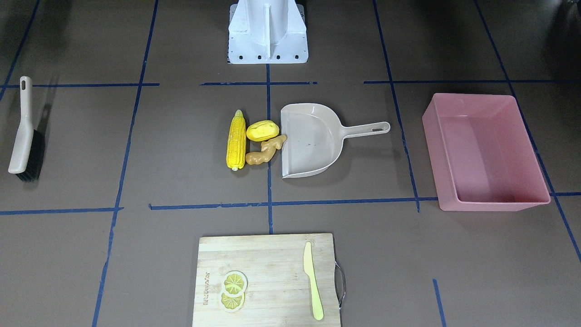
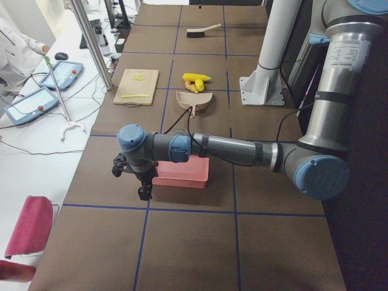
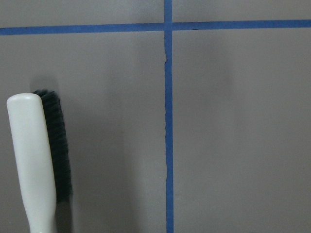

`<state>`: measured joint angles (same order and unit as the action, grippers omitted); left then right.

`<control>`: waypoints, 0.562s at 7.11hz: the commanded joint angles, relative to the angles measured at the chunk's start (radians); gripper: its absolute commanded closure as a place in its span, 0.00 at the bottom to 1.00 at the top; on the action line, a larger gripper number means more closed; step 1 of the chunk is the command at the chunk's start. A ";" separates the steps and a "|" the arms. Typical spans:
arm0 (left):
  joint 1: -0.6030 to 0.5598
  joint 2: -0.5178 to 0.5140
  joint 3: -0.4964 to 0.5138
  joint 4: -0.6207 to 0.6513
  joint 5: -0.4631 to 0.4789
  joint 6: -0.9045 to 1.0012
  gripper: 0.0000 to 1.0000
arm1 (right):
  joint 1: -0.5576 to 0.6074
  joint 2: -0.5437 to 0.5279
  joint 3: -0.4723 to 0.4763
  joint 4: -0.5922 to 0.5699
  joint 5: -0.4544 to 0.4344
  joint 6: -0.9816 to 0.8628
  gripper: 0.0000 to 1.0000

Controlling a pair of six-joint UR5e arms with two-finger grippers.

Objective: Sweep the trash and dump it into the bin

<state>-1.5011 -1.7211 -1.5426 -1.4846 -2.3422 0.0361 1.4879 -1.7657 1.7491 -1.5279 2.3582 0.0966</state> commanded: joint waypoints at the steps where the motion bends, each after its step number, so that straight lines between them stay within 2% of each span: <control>1: 0.005 0.000 -0.001 -0.008 0.006 0.002 0.00 | 0.000 0.000 -0.002 0.000 0.000 0.000 0.00; 4: 0.010 0.002 0.004 -0.011 0.001 0.001 0.00 | 0.000 0.008 -0.017 0.000 0.000 0.000 0.00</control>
<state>-1.4919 -1.7192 -1.5367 -1.4950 -2.3396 0.0369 1.4880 -1.7620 1.7400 -1.5289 2.3577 0.0966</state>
